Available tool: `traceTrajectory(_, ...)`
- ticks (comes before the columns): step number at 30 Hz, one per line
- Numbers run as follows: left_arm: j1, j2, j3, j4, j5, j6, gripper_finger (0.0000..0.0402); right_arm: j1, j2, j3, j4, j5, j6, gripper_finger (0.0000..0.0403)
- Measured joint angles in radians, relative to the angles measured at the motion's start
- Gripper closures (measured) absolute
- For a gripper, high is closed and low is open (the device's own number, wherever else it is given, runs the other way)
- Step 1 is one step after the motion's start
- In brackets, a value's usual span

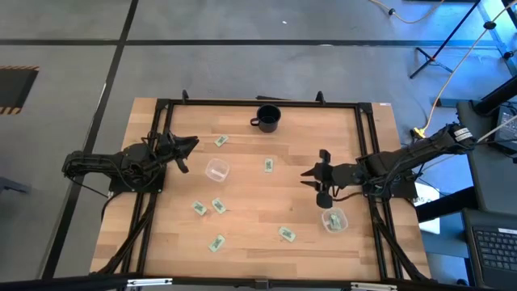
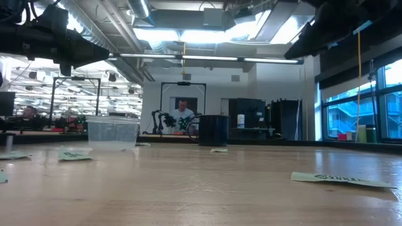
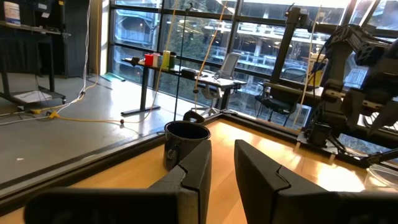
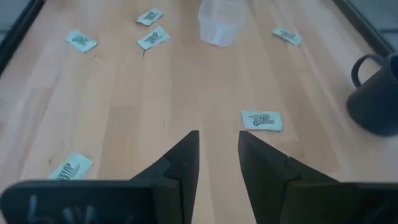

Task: Pick and place items into bin
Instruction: Put the white stevia packet into the bottom transparent bin

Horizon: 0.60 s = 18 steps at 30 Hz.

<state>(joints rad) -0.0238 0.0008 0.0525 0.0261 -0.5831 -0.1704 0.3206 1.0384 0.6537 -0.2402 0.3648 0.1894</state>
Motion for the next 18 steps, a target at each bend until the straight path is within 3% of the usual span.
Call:
traceTrajectory(7,0.0,0.0,0.0,0.0,0.0,0.0,0.0336,0.0,0.021,0.0,0.06,-0.001,-0.145,0.0287)
traceTrajectory(18,0.0,0.0,0.0,0.0,0.0,0.0,0.0336,-0.006,0.021,0.0,0.092,0.0,-0.142,0.0287)
